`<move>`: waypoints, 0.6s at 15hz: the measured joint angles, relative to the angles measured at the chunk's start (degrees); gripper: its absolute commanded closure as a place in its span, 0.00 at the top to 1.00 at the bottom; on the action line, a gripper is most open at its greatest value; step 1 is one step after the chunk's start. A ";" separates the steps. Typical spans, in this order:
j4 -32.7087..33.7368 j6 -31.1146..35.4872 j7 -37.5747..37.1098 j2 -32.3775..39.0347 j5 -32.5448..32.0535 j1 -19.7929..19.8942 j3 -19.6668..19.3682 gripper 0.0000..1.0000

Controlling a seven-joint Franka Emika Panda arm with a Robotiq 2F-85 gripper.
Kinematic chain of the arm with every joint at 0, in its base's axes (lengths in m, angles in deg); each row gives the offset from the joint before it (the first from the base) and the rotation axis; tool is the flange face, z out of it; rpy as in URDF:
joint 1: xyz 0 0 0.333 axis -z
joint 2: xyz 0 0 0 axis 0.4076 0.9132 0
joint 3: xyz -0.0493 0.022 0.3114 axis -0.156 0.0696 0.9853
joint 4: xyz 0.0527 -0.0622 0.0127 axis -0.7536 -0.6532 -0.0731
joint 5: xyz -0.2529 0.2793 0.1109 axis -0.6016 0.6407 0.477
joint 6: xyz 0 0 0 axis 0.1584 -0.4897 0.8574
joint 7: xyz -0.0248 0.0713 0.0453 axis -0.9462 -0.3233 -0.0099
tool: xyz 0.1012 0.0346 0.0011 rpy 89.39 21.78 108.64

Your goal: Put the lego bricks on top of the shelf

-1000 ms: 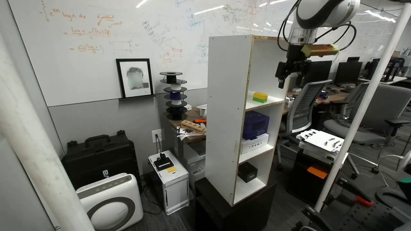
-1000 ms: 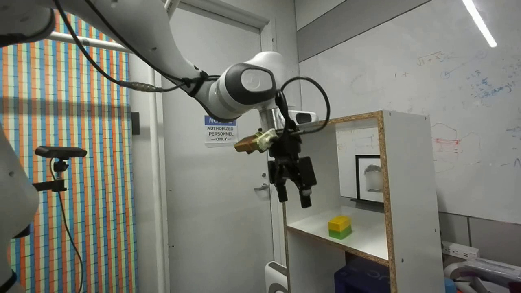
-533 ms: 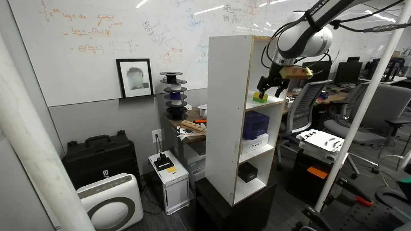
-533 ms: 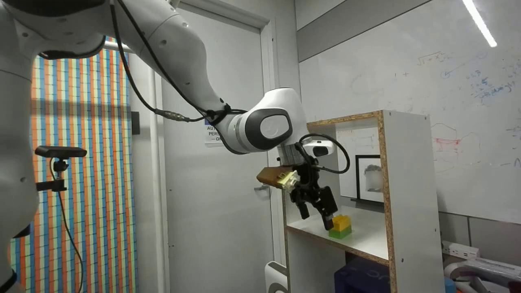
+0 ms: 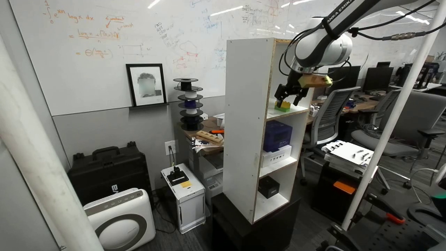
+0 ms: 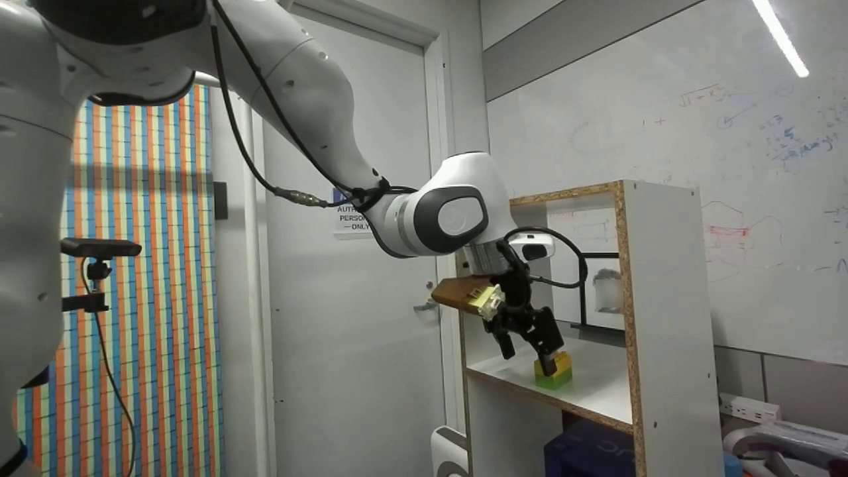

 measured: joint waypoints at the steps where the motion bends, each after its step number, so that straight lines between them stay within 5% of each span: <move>1: 0.16 0.00 0.25 0.02 0.00 0.13 -0.10 1.00; 3: 0.34 0.08 0.55 0.23 0.00 0.42 -0.31 1.00; 4: 0.34 0.17 0.62 0.38 0.00 0.58 -0.39 0.75; 6: 0.35 0.49 0.92 0.76 0.15 0.93 -0.48 0.68; 9: 0.35 2.02 2.11 1.39 1.58 1.41 -0.50 0.42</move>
